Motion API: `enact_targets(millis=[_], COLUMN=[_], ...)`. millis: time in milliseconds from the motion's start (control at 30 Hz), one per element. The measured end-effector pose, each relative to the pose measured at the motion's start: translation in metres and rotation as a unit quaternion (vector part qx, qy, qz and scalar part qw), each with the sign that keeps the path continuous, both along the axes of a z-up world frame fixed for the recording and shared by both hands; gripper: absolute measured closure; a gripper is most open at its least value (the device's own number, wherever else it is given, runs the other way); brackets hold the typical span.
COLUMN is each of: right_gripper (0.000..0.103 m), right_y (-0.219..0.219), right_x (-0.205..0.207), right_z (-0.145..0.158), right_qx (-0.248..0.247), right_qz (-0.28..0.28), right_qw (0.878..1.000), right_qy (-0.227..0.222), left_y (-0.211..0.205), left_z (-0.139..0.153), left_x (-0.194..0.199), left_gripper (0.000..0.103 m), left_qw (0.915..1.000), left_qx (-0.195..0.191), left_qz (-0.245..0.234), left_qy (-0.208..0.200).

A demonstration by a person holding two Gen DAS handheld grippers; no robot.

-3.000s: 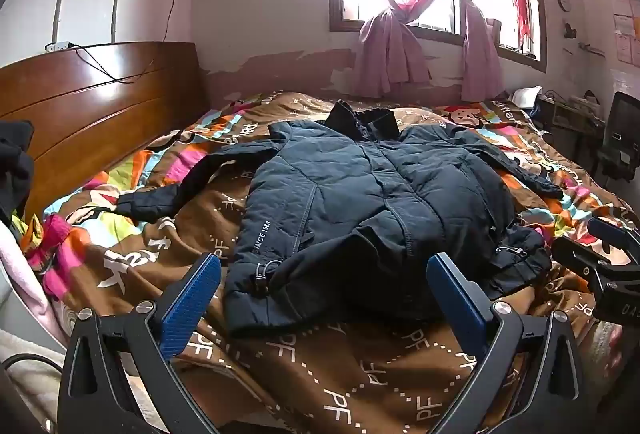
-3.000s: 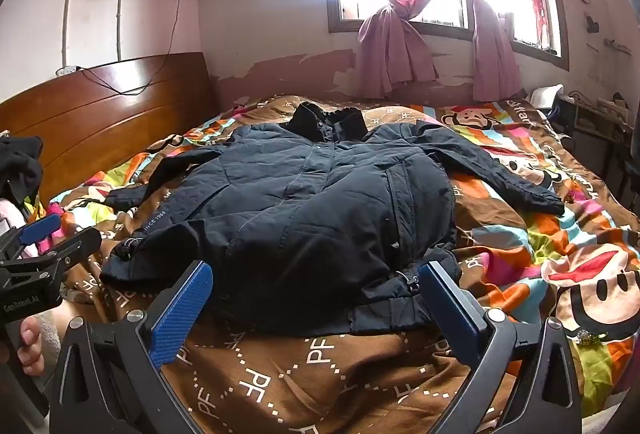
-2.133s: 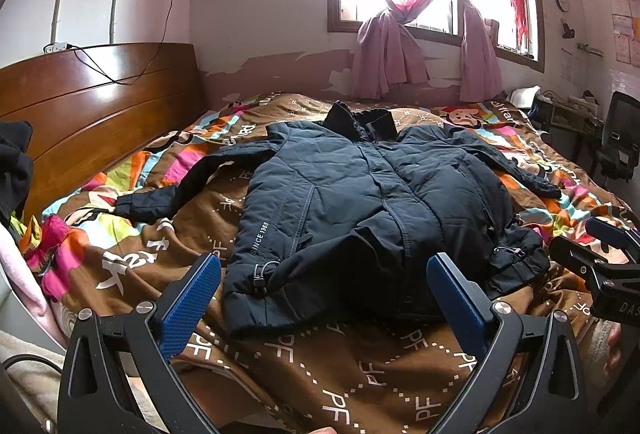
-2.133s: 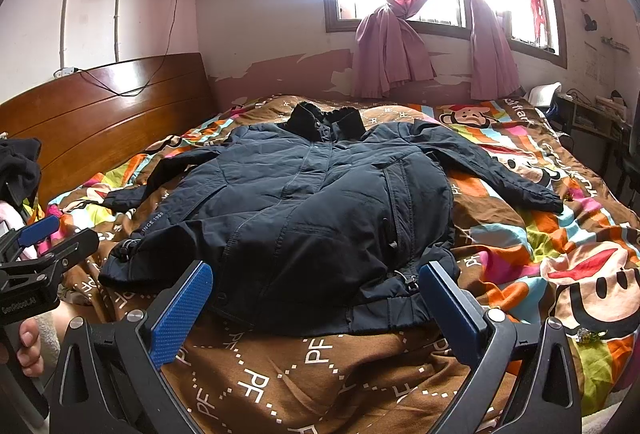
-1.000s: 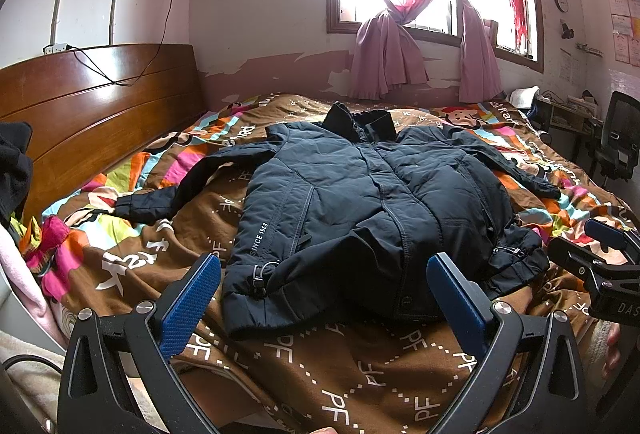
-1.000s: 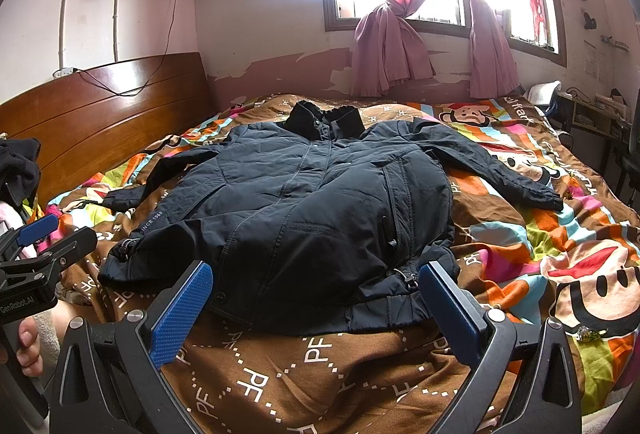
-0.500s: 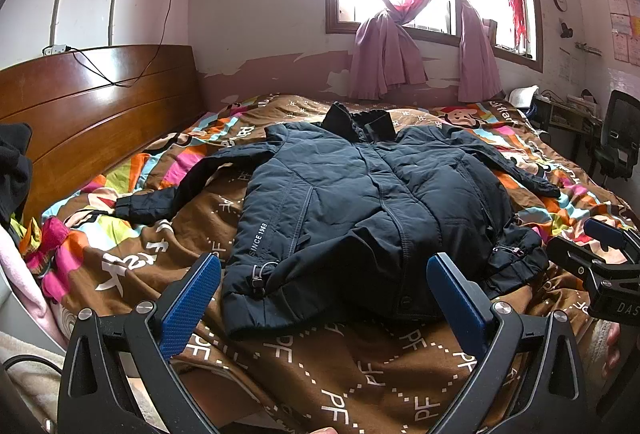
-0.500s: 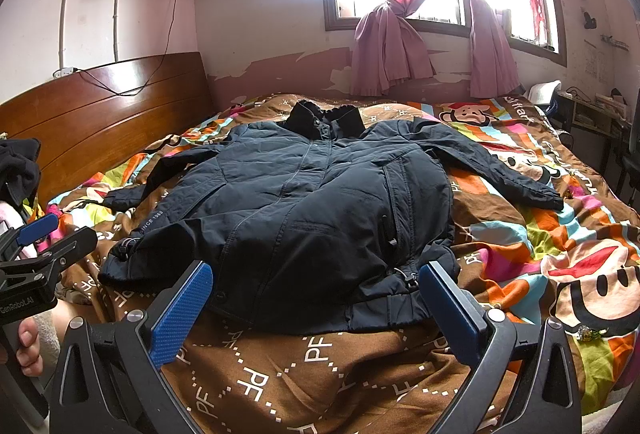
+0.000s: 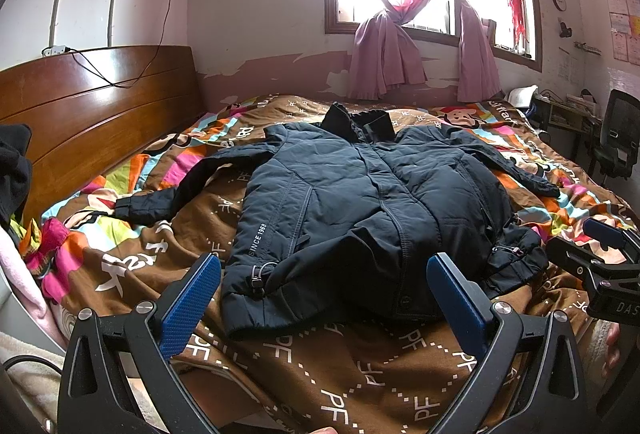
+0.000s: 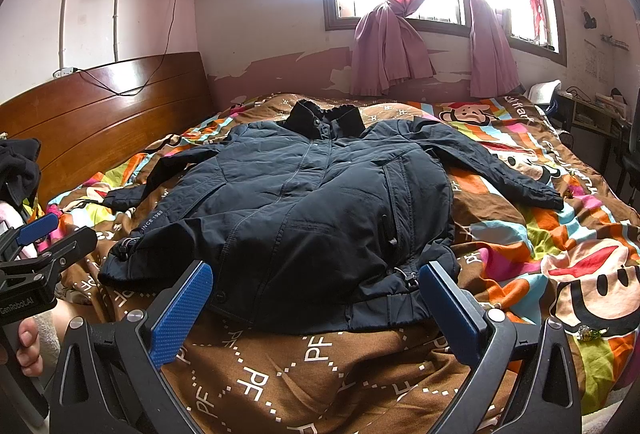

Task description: Fold large clothes

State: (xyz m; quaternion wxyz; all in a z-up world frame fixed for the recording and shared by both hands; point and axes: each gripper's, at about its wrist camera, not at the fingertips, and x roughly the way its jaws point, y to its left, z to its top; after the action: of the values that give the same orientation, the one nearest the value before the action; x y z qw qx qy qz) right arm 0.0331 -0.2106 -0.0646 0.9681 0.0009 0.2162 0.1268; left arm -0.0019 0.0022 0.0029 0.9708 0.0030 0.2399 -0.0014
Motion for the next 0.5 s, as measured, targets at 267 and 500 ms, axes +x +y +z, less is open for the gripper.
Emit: enact_targets(millis=[267,500], right_gripper=[0.0,0.0], right_y=[0.0,-0.003], right_x=[0.001,0.012], right_z=[-0.001,0.01], right_qx=[-0.001,-0.012], right_qz=[-0.002,-0.011], right_qw=[1.0,1.0], right_qy=[0.002,0.023], left_y=[-0.004,-0.011], left_z=[0.003,0.014], left_x=[0.012,0.039], left_gripper=[0.002,0.002], left_qw=[0.9998,0.9981], left_qx=[0.011,0.047], left_qz=[0.014,0.02], left_qy=[0.008,0.034])
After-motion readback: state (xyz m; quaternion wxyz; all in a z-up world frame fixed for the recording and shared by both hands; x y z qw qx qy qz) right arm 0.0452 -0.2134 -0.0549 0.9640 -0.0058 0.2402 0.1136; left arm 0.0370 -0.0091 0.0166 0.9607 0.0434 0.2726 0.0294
